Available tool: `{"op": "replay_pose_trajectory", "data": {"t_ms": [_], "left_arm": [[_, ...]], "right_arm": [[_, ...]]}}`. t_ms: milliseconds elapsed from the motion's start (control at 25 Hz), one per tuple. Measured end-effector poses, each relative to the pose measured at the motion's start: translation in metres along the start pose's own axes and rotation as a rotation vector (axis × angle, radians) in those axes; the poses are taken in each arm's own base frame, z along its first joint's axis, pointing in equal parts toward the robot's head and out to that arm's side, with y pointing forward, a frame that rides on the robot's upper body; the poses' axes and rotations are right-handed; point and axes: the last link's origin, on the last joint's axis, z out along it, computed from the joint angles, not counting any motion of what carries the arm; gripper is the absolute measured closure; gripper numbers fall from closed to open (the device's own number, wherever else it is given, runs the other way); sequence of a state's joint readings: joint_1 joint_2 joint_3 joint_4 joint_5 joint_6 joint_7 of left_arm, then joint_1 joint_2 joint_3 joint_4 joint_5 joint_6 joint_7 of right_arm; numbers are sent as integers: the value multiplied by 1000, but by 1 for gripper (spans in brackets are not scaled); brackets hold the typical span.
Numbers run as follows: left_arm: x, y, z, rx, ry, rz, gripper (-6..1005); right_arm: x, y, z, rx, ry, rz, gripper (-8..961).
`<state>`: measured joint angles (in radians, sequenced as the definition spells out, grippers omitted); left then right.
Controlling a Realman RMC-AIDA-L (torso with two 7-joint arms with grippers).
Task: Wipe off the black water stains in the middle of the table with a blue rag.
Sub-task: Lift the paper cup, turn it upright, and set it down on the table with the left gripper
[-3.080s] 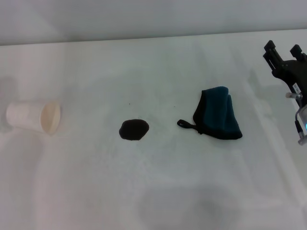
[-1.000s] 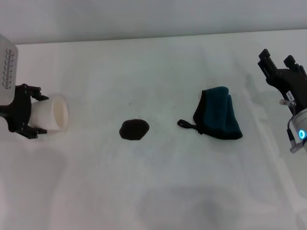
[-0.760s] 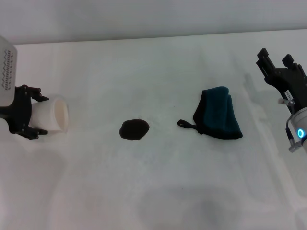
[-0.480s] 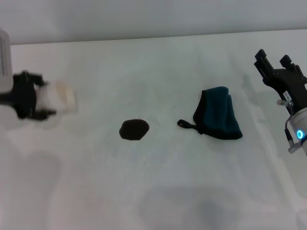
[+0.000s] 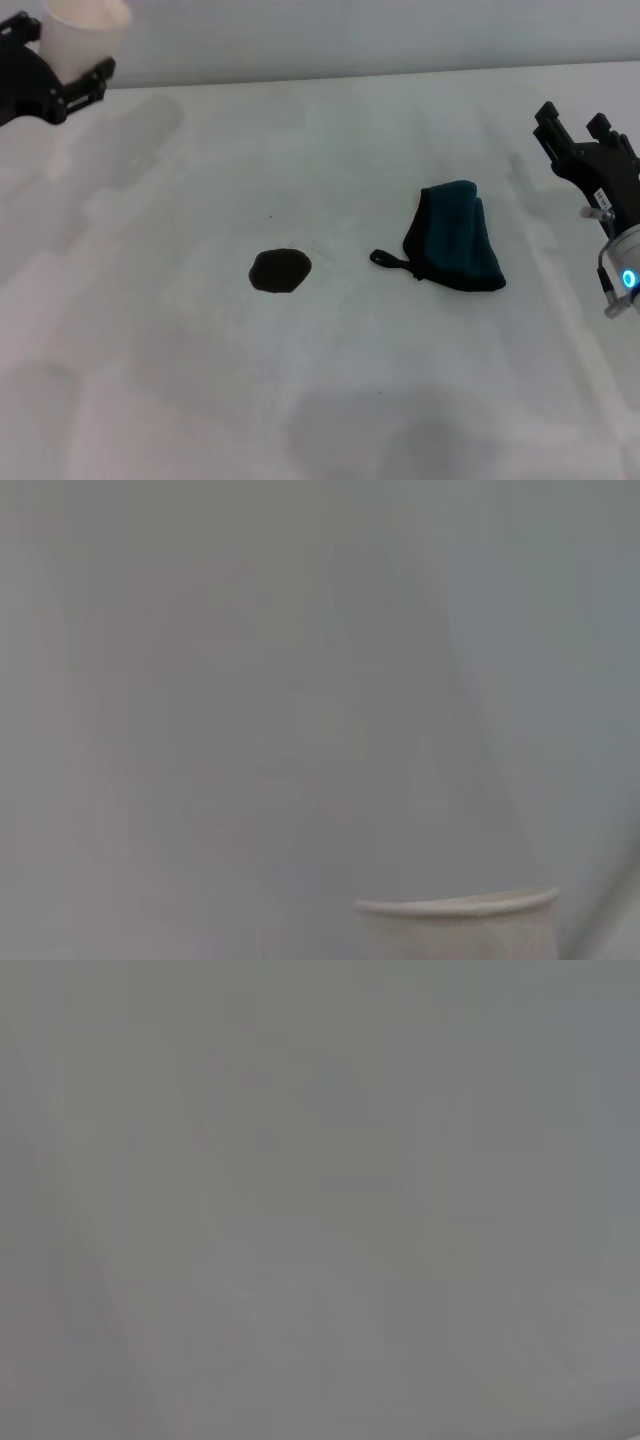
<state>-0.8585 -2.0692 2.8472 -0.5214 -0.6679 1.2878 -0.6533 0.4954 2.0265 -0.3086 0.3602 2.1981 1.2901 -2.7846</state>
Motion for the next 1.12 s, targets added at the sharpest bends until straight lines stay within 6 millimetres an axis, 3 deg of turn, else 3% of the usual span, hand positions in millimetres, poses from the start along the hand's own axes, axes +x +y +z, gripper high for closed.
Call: {"op": "replay_pose_trajectory", "data": {"t_ms": [160, 440, 520, 760, 1120], "left_arm": [[-15, 13, -9, 144, 99, -113, 273], [-36, 62, -14, 350, 193, -326, 272], [-42, 74, -12, 397, 172, -396, 274], [-59, 97, -4, 415, 56, -537, 288], [-71, 107, 6, 384, -77, -561, 306]], "right_arm": [[-1, -2, 1, -9, 3, 6, 134], [-9, -21, -4, -20, 3, 19, 134], [-14, -36, -10, -21, 2, 41, 134], [-19, -53, -19, -19, 10, 45, 135], [-21, -55, -20, -47, 28, 1, 136]]}}
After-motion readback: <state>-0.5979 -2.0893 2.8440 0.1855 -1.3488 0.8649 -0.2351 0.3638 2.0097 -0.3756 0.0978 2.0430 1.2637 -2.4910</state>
